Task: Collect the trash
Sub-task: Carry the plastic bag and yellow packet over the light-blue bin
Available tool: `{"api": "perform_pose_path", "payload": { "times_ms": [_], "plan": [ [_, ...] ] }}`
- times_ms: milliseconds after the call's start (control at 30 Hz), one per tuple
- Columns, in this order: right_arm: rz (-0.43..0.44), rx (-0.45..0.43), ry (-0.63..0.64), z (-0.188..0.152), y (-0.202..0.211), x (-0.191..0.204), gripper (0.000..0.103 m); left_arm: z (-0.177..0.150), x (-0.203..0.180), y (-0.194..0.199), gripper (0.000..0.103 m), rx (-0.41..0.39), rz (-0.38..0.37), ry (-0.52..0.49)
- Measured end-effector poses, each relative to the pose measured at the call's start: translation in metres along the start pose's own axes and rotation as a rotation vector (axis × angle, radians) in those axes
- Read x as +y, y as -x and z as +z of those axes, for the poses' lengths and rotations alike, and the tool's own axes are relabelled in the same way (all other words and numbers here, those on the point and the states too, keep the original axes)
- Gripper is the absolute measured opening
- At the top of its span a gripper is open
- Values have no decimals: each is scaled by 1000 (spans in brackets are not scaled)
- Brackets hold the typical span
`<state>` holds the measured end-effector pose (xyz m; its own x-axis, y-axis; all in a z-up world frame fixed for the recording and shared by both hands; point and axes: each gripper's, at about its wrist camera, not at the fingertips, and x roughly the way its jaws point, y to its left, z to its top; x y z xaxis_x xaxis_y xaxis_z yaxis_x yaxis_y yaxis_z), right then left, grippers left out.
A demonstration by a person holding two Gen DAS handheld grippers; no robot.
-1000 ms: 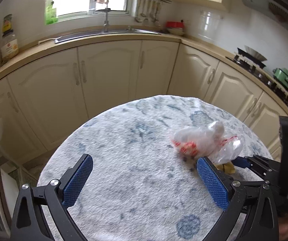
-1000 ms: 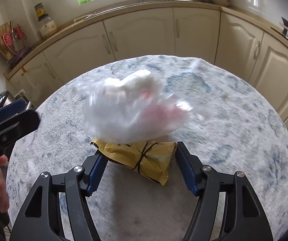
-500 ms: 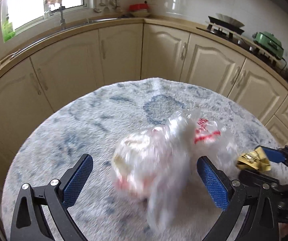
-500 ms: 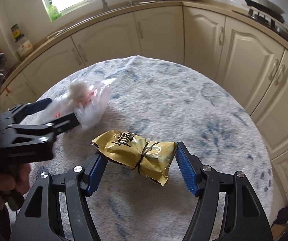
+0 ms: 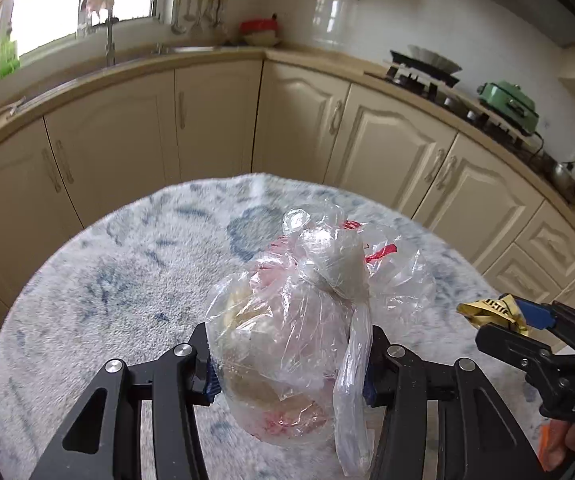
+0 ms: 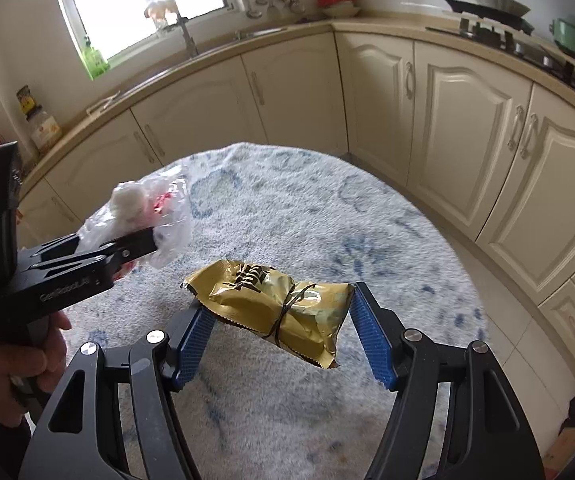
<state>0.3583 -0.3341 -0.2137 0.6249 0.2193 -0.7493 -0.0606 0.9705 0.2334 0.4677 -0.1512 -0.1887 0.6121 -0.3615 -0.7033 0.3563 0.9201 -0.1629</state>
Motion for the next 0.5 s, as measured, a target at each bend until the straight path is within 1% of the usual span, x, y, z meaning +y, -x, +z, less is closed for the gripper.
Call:
{"api": "perform_pose_path", "payload": {
  "times_ms": [167, 267, 367, 500],
  "plan": [
    [-4, -73, -24, -4, 48, -10, 68, 3, -32, 43, 46, -97, -12, -31],
    [-23, -125, -40, -10, 82, -20, 68, 0, -60, 63, 46, -143, -32, -63],
    [-45, -174, -63, -17, 116, -34, 68, -7, -91, 80, 47, -183, -56, -100],
    [-86, -231, -96, -26, 157, -57, 68, -30, -122, 103, 47, -216, -100, -137]
  ]
}}
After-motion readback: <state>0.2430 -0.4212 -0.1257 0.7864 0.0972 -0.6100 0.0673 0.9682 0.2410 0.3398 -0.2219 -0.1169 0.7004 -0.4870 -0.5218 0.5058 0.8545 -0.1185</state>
